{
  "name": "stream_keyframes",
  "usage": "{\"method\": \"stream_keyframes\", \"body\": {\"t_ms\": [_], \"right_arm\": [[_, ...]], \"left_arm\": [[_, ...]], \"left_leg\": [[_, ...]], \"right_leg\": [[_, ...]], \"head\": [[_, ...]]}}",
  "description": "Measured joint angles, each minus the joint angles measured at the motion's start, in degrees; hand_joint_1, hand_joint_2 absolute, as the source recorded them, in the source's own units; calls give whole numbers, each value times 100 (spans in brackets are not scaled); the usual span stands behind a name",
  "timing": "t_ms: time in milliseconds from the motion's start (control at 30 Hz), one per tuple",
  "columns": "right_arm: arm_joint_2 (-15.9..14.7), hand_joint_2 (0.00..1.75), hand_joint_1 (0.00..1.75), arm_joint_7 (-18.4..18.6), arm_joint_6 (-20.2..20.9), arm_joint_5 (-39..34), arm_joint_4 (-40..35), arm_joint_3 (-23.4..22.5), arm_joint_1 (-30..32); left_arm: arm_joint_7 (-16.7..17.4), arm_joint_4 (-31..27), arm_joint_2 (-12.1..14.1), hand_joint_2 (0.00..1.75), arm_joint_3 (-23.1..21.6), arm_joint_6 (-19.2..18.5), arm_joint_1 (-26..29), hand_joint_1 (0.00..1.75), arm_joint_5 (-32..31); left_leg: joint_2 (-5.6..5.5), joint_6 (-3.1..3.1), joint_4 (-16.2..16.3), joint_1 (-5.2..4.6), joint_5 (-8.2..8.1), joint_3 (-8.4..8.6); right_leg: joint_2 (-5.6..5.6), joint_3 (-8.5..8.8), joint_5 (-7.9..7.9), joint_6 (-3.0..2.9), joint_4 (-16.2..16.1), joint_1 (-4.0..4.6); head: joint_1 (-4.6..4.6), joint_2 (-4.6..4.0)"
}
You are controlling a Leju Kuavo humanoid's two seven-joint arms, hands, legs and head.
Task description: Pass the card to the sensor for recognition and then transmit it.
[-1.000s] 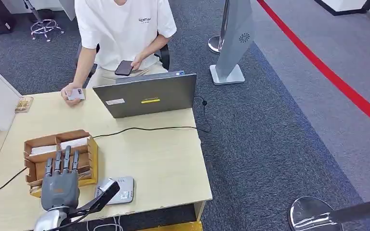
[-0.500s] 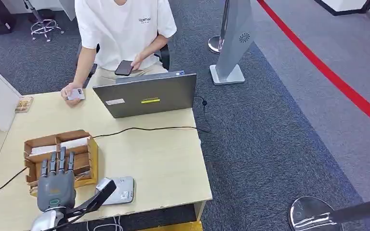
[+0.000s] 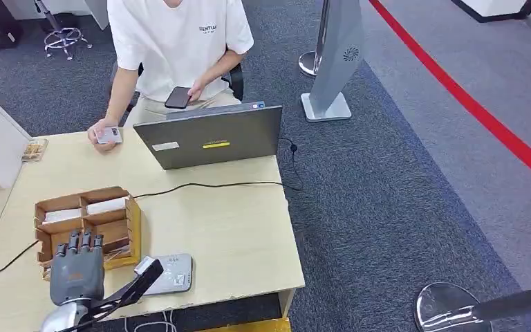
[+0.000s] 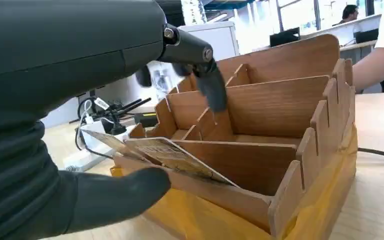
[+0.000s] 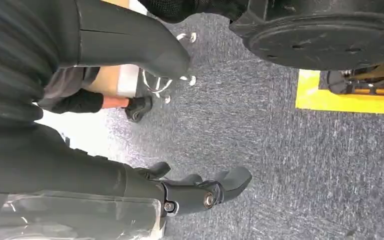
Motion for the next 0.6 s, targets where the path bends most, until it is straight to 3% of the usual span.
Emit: {"method": "stream_keyframes", "body": {"t_ms": [600], "right_arm": [[0, 175, 0, 13, 9, 0, -87, 35, 61]], "left_arm": [[0, -11, -2, 175, 57, -92, 3, 175, 4]], "left_leg": [[0, 0, 0, 0, 0, 0]], "right_leg": [[0, 0, 0, 0, 0, 0]], "head": [[0, 0]]}}
